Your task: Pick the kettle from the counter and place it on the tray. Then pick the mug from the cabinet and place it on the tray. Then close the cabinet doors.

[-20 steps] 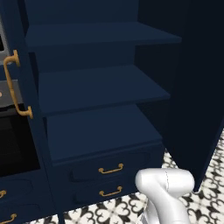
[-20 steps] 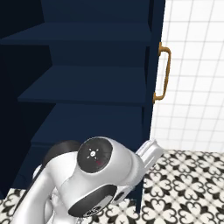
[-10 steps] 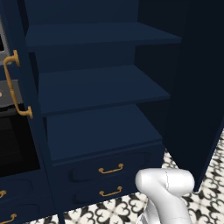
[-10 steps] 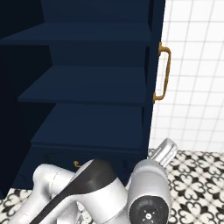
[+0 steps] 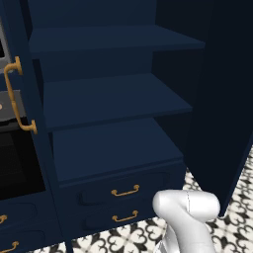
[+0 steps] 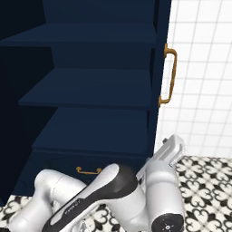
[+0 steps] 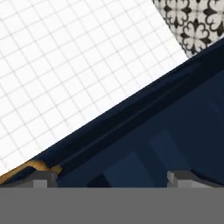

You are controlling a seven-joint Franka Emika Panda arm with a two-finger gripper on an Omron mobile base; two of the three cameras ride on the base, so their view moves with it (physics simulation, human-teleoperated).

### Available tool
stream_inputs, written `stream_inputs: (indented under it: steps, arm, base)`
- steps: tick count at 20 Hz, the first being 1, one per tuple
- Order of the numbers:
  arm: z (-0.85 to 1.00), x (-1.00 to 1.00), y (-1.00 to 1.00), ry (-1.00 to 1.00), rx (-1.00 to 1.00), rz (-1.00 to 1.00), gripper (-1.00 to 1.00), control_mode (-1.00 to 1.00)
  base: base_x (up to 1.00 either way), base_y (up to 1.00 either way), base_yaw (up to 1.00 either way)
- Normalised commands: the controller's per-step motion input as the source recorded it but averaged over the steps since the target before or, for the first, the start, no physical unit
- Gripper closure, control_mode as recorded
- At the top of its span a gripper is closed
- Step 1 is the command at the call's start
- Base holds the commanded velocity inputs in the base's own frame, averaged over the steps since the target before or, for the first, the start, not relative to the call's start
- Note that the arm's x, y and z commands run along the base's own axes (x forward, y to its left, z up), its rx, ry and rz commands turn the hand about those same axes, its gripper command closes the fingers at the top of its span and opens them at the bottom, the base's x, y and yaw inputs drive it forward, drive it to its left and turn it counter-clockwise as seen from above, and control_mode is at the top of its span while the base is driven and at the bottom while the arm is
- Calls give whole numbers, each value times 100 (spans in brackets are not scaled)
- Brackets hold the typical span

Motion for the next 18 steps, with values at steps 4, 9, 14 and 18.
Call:
stream_inputs:
  steps: [4,9,14,18]
  arm:
    - [0,52,-27,-1,-3,15,-100,-100]
    - [-6,29,-27,-7,-13,19,-100,-100]
    - [-12,23,-9,-19,-22,15,-100,-100]
    - [-8,43,0,-25,-21,3,-100,-100]
  base:
    - [0,0,0]
    - [0,0,0]
    - [0,0,0]
    - [0,0,0]
